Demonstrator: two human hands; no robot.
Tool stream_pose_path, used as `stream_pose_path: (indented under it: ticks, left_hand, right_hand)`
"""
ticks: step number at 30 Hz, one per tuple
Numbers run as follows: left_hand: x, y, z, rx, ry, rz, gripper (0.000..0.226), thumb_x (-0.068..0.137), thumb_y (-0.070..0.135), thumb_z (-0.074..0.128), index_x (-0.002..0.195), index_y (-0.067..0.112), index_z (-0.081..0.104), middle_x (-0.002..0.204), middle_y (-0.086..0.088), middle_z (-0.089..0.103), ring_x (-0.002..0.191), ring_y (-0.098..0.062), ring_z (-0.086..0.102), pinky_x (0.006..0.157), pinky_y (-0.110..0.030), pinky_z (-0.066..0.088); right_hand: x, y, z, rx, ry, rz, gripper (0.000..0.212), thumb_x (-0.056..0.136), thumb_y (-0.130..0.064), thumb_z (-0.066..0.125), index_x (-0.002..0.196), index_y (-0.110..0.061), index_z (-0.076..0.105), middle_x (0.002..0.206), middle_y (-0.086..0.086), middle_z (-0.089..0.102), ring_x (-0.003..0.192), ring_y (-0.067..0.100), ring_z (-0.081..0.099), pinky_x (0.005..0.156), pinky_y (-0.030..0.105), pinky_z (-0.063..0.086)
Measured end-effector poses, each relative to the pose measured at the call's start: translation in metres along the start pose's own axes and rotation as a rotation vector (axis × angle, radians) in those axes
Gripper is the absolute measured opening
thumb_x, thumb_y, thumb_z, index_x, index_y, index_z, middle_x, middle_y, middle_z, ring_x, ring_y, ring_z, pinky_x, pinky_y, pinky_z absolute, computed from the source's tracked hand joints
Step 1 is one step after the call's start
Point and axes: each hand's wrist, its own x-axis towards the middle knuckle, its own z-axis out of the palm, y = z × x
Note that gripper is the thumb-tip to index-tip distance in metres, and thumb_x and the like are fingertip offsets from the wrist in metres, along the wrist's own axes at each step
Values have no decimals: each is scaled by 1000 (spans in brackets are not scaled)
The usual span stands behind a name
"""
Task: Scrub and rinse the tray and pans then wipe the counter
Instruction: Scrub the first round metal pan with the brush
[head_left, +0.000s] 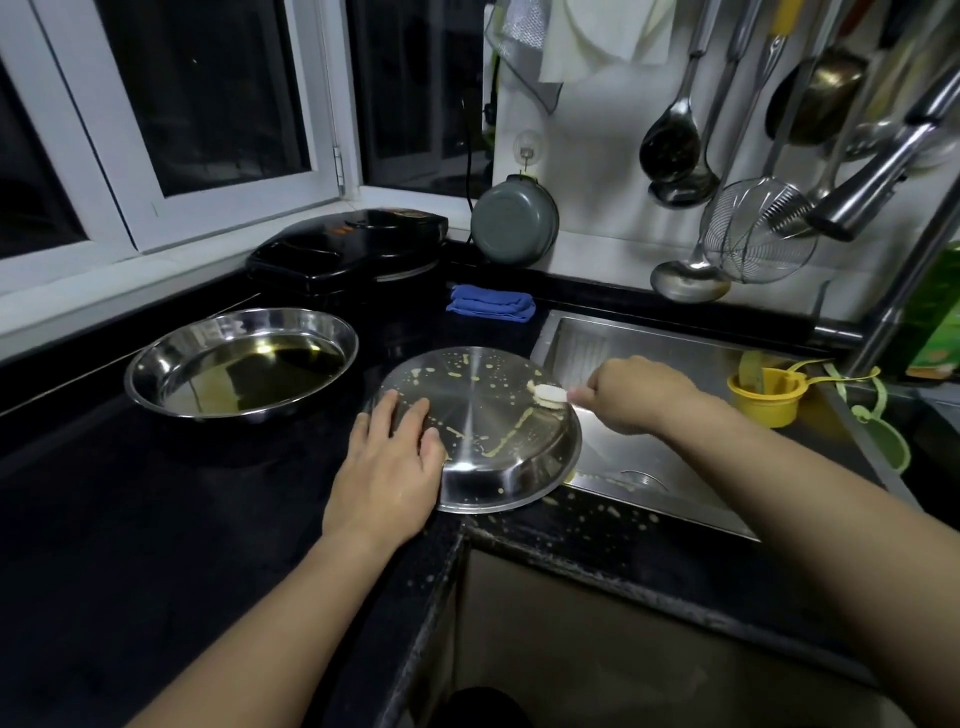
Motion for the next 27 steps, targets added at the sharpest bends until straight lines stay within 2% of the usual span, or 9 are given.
stream_pose_path:
  ticks: [2,6,8,11,13,17,22,27]
  left_hand:
    - [0,0,-1,-3,-3,-2,54,107,48,24,159,36,27,170,6,10,157,-25,7,123,-47,25]
    - [2,-2,0,-4,-8,9,54,107,47,23,160,33,27,170,3,10,157,-28,7,123,-46,22]
    - [2,-3,1,-5,-7,15,55,107,47,23,159,33,27,170,2,9,156,-28,7,123,-47,23]
    - [2,-4,1,-19,-23,8,55,106,48,22,159,34,26,170,3,8,157,-28,5,123,-47,23]
    - [2,-4,-1,-31,-32,0,55,106,49,21,159,36,25,170,5,7,157,-27,4,122,-48,24]
    - [2,-2,-2,-19,-15,4,55,106,49,21,159,36,25,170,5,8,157,-27,6,120,-48,27]
    - [1,1,-1,-2,-10,4,55,106,48,20,158,35,26,170,4,8,157,-28,6,118,-50,30]
    - [0,1,-2,2,0,4,54,106,48,22,158,35,28,170,4,10,156,-27,8,116,-49,32]
  right_hand:
    - [-3,-1,-1,-84,70,-9,53,99,-63,39,82,-19,63,90,6,62,81,29,56,71,37,44]
    - [-38,-11,10,-192,177,-163,48,99,-64,38,88,-29,68,81,-1,54,75,26,55,65,35,41]
    - [-46,-15,11,-212,188,-183,50,99,-65,39,91,-27,70,79,-2,54,74,25,54,64,34,40]
    - [-29,-9,4,-194,141,-73,54,98,-66,41,79,-21,65,81,2,58,73,27,53,66,35,40]
    - [-16,-4,2,-167,129,-33,53,98,-64,42,81,-21,66,85,5,59,78,29,53,69,35,40]
    - [-7,0,8,-160,126,-77,51,100,-61,40,84,-20,66,83,2,59,79,29,55,69,36,40]
    - [-4,9,9,-82,13,-131,51,103,-57,39,81,-16,62,84,5,63,83,28,59,69,36,42]
    - [-23,0,11,-83,-51,-374,42,103,-50,46,63,-35,48,68,-12,54,68,2,51,68,33,42]
